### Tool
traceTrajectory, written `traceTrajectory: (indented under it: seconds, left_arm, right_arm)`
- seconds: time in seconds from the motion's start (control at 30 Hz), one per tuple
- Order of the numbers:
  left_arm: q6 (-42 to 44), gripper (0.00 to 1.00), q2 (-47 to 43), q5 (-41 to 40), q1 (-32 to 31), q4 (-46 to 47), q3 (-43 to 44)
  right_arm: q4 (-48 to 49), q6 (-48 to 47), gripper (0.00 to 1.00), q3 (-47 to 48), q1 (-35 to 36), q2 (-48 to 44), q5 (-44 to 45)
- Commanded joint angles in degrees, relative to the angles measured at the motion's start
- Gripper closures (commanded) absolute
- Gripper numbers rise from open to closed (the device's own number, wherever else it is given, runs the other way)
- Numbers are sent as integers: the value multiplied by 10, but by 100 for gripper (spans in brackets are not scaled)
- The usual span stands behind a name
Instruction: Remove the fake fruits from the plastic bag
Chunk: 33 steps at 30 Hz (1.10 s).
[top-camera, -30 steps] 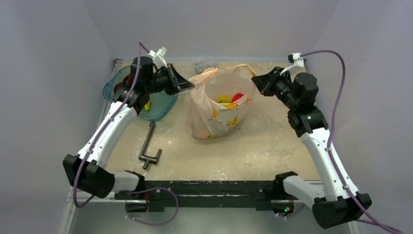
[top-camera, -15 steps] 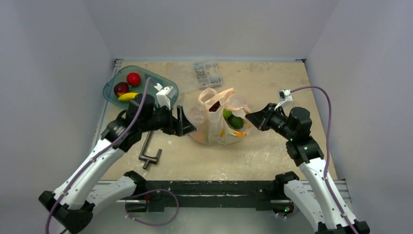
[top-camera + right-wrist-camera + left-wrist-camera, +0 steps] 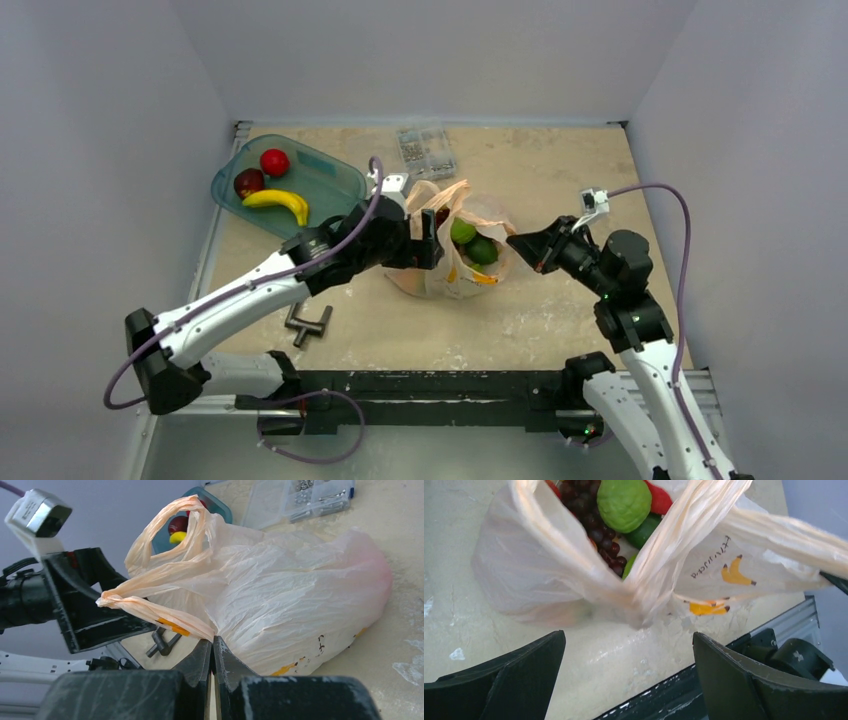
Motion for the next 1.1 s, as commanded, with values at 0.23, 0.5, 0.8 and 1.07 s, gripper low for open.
traceTrajectory:
  seconds: [0.23, 0.5, 0.8, 1.07]
  left_arm:
    - [25, 44, 128, -104, 14, 0, 111]
    - [147, 100, 9, 100, 95, 15, -46]
    - [148, 100, -107, 275, 102, 105, -177]
    - [115, 100, -106, 282, 103, 134, -193]
  right_arm:
    - [-92, -28, 100, 67, 3, -19, 57]
    - [-267, 65, 100, 85, 4, -27, 263]
    - [-283, -87, 87, 100, 3, 55, 192]
    - [-244, -261, 9, 270, 14, 117, 8]
